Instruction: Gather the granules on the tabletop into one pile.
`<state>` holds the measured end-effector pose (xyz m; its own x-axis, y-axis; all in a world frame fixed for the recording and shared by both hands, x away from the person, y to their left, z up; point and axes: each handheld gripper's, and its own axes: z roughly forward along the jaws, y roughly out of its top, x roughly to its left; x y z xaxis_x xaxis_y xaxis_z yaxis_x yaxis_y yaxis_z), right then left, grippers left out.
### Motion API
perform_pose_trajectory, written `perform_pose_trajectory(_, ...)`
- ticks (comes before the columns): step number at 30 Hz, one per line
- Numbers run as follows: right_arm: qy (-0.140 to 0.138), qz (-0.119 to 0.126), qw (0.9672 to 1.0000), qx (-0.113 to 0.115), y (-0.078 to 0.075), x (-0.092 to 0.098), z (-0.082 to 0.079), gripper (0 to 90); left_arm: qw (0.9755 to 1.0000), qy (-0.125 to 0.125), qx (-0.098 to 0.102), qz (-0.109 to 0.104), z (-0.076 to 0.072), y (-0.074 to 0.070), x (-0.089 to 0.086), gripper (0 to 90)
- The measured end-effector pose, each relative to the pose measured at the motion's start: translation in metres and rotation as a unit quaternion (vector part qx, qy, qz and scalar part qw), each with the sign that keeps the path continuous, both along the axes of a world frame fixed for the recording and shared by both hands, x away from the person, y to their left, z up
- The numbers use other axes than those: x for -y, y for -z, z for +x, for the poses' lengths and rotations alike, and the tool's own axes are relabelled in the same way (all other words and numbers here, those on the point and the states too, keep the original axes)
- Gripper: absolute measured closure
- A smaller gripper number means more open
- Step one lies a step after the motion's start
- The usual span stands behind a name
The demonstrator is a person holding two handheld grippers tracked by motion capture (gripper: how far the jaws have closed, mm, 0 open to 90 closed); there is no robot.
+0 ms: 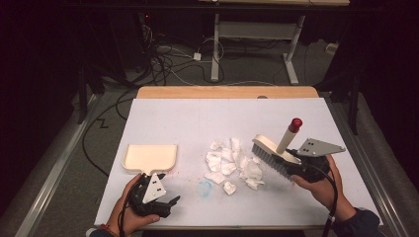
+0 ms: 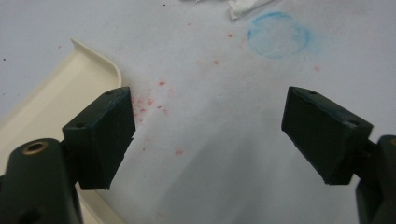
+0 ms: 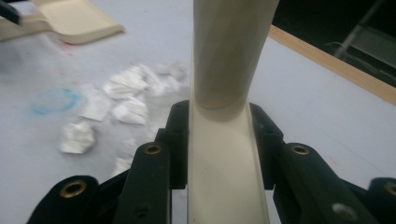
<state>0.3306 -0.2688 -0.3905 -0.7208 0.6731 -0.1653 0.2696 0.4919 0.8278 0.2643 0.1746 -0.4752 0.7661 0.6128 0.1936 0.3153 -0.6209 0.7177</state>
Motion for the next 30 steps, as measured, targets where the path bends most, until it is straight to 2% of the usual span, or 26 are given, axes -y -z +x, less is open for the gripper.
perform_pose_trajectory(3,0.028,-0.005,0.9996,-0.008,0.010,0.005,0.010,67.6,1.0000,0.002,-0.001,0.003,0.000,0.000,0.001,17.0)
perform_pose_trajectory(5,0.044,-0.020,0.9988,-0.004,0.017,0.004,0.013,67.6,1.0000,0.001,-0.002,0.002,0.001,0.000,0.001,17.0)
perform_pose_trajectory(6,0.047,-0.029,0.9985,-0.002,0.020,0.003,0.016,67.6,1.0000,0.001,-0.002,0.003,0.001,0.001,0.001,17.0)
perform_pose_trajectory(11,0.061,-0.039,0.9972,-0.016,0.035,-0.011,0.020,67.6,1.0000,0.003,-0.005,0.006,0.001,0.002,0.003,17.0)
perform_pose_trajectory(19,0.031,-0.037,0.9989,-0.005,0.042,-0.050,0.012,67.6,0.9999,0.007,-0.008,0.006,0.001,0.003,0.003,17.0)
perform_pose_trajectory(22,0.022,-0.025,0.9994,-0.006,0.042,-0.064,0.011,67.6,0.9999,0.008,-0.007,0.007,0.001,0.003,0.003,17.0)
perform_pose_trajectory(24,0.016,-0.032,0.9994,0.002,0.043,-0.071,0.011,67.6,0.9999,0.007,-0.006,0.006,0.001,0.002,0.003,17.0)
perform_pose_trajectory(27,0.012,-0.032,0.9994,0.009,0.041,-0.072,0.010,67.6,1.0000,0.006,-0.006,0.005,0.000,0.003,0.002,17.0)
perform_pose_trajectory(30,0.014,-0.015,0.9997,0.015,0.032,-0.062,0.011,67.6,1.0000,0.003,-0.005,0.004,0.000,0.002,0.001,17.0)
